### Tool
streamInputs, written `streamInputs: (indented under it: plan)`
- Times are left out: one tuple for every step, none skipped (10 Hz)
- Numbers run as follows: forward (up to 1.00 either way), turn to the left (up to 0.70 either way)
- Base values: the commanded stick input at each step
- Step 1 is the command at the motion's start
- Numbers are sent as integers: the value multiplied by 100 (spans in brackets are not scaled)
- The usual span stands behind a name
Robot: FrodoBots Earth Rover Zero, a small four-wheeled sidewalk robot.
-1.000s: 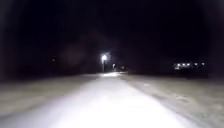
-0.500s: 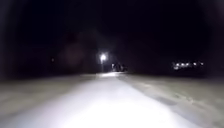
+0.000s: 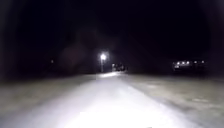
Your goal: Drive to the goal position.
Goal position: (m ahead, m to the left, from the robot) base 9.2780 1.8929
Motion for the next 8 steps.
streamInputs:
  plan:
    - [70, 0]
    - [70, 0]
    - [70, 0]
    - [70, 0]
    - [70, 0]
    - [70, 0]
    - [70, 0]
    - [70, 0]
